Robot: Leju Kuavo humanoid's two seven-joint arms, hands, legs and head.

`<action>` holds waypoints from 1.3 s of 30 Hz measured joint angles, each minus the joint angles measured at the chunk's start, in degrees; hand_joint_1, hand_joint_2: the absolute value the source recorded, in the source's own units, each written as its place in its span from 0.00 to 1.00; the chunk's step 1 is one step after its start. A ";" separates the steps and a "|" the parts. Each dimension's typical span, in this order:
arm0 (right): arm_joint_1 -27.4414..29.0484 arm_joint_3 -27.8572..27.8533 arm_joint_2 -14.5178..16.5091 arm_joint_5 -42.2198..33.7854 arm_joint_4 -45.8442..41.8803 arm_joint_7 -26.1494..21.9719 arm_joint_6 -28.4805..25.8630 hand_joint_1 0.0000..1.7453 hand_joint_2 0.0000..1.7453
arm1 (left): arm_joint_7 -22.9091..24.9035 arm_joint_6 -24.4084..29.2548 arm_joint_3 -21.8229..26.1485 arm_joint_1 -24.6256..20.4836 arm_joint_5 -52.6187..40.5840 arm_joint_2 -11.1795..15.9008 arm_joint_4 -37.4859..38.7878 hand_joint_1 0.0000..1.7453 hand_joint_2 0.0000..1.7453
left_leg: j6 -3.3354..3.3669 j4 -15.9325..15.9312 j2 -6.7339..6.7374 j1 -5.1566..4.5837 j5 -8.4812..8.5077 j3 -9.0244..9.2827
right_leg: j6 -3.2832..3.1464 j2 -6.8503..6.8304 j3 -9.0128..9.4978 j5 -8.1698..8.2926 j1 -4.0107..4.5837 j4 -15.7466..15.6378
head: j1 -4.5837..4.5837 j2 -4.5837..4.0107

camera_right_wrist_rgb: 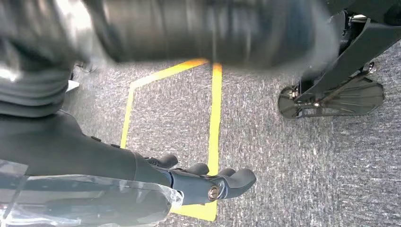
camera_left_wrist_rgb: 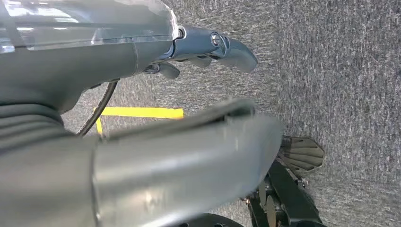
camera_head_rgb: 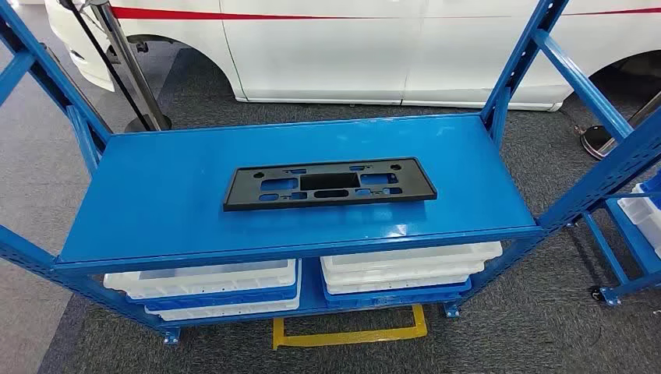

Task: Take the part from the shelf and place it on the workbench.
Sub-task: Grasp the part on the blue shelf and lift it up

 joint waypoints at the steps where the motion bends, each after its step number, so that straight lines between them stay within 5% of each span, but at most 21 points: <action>1: -0.28 0.24 0.00 -0.25 0.21 0.05 0.04 0.00 1.00 | 0.14 0.05 0.27 -0.27 -0.01 -0.03 0.34 0.00 1.00 | 0.00 0.00 0.00 0.00 0.00 0.00 | 0.00 0.00 0.00 0.00 0.00 0.00 | 0.00 0.00; 10: -5.77 5.24 -0.25 -6.07 5.62 0.99 1.73 0.00 1.00 | 4.58 0.99 4.60 -5.51 -0.84 -0.80 6.30 0.00 1.00 | -0.03 0.02 0.00 0.00 0.05 0.09 | 0.00 0.00 0.08 0.02 0.00 0.01 | 0.00 0.00; 11: -6.33 5.90 -0.29 -6.62 6.29 0.74 1.81 0.00 1.00 | 5.24 0.79 4.95 -6.00 -1.11 -0.90 6.94 0.00 0.75 | -0.03 0.02 0.00 0.00 0.05 0.09 | 0.00 0.00 0.09 0.02 0.00 0.01 | 0.00 0.00; 14: -7.78 7.53 -0.45 -7.98 8.09 -0.61 1.67 0.00 0.25 | 6.40 -0.98 5.37 -7.20 -2.62 -0.99 8.76 0.00 0.00 | -0.05 0.02 0.00 0.00 0.05 0.08 | 0.00 0.00 0.10 0.01 -0.01 0.01 | 0.00 0.00; 15: -8.16 7.83 -0.55 -8.41 8.53 -1.10 1.59 0.00 0.00 | 6.63 -2.11 5.51 -7.47 -2.99 -0.99 9.28 0.00 0.00 | -0.05 0.02 0.00 0.00 0.05 0.07 | 0.01 0.01 0.10 0.01 -0.01 0.01 | 0.00 0.00; 26: -11.50 6.64 -4.12 -15.50 10.20 -9.53 4.95 0.00 0.00 | 7.40 -14.12 7.06 -8.12 -2.40 -0.72 11.74 0.00 0.00 | -0.05 0.03 0.00 -0.01 0.04 0.06 | 0.01 0.01 0.04 0.01 -0.02 0.00 | 0.00 0.00; 32: -11.96 6.13 -4.76 -15.84 10.51 -12.33 4.66 0.00 0.00 | 7.30 -13.72 7.53 -8.23 -2.02 -0.63 12.25 0.00 0.00 | -0.06 0.03 0.00 -0.01 0.04 0.04 | 0.01 0.00 0.08 0.01 -0.01 0.02 | 0.00 0.00; 39: -17.16 5.31 -8.34 -10.88 8.92 -27.95 0.71 0.00 0.00 | 5.41 -8.88 8.68 -8.39 -2.14 0.03 12.54 0.00 0.00 | -0.04 0.04 0.10 -0.05 0.07 -0.10 | 0.08 0.17 0.00 0.10 -0.06 0.11 | -0.01 0.00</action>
